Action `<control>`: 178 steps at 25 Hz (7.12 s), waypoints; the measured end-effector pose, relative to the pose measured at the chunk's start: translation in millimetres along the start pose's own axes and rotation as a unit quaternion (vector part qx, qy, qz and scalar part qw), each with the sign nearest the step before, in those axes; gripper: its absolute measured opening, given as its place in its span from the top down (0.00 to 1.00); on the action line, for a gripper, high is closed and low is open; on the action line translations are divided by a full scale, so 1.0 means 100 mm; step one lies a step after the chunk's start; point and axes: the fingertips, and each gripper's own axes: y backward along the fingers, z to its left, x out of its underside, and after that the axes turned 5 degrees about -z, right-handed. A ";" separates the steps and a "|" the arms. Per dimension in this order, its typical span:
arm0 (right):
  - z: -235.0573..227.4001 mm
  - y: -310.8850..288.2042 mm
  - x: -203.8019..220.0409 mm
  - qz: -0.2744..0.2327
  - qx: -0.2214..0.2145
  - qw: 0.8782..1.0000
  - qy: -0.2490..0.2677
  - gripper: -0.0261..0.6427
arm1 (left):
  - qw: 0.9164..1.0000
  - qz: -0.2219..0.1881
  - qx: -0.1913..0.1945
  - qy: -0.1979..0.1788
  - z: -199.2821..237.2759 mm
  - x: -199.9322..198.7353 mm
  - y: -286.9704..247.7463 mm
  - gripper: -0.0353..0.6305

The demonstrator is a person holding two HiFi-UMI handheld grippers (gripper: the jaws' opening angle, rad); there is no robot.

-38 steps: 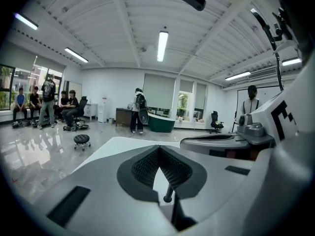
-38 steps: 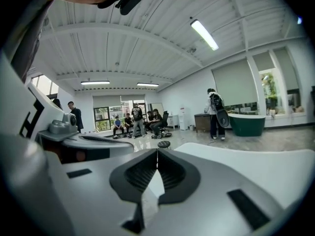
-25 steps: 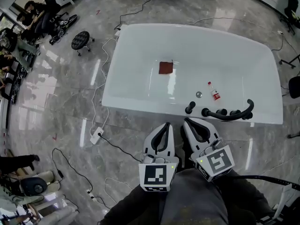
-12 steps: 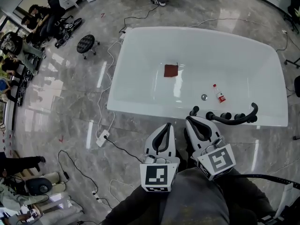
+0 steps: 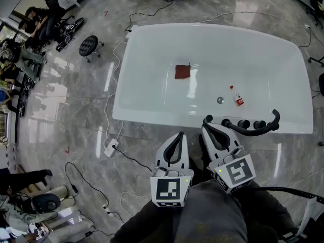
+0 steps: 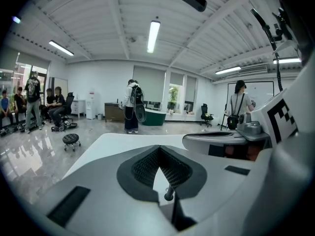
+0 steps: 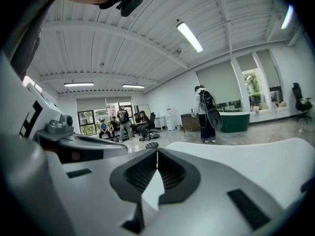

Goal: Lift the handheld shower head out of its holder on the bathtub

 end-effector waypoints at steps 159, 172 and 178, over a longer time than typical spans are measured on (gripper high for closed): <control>0.70 2.11 -1.11 -0.164 -0.003 0.973 0.163 0.76 | 0.995 -0.088 -0.030 -0.038 -1.33 -0.35 1.54 0.94; 1.07 3.03 -0.91 -0.157 -0.030 0.971 0.178 0.76 | 0.997 -0.060 -0.053 -0.017 -1.94 0.00 2.28 0.94; 1.20 3.12 -0.87 -0.156 -0.029 0.969 0.189 0.76 | 0.997 -0.059 -0.045 -0.013 -1.95 0.06 2.36 0.94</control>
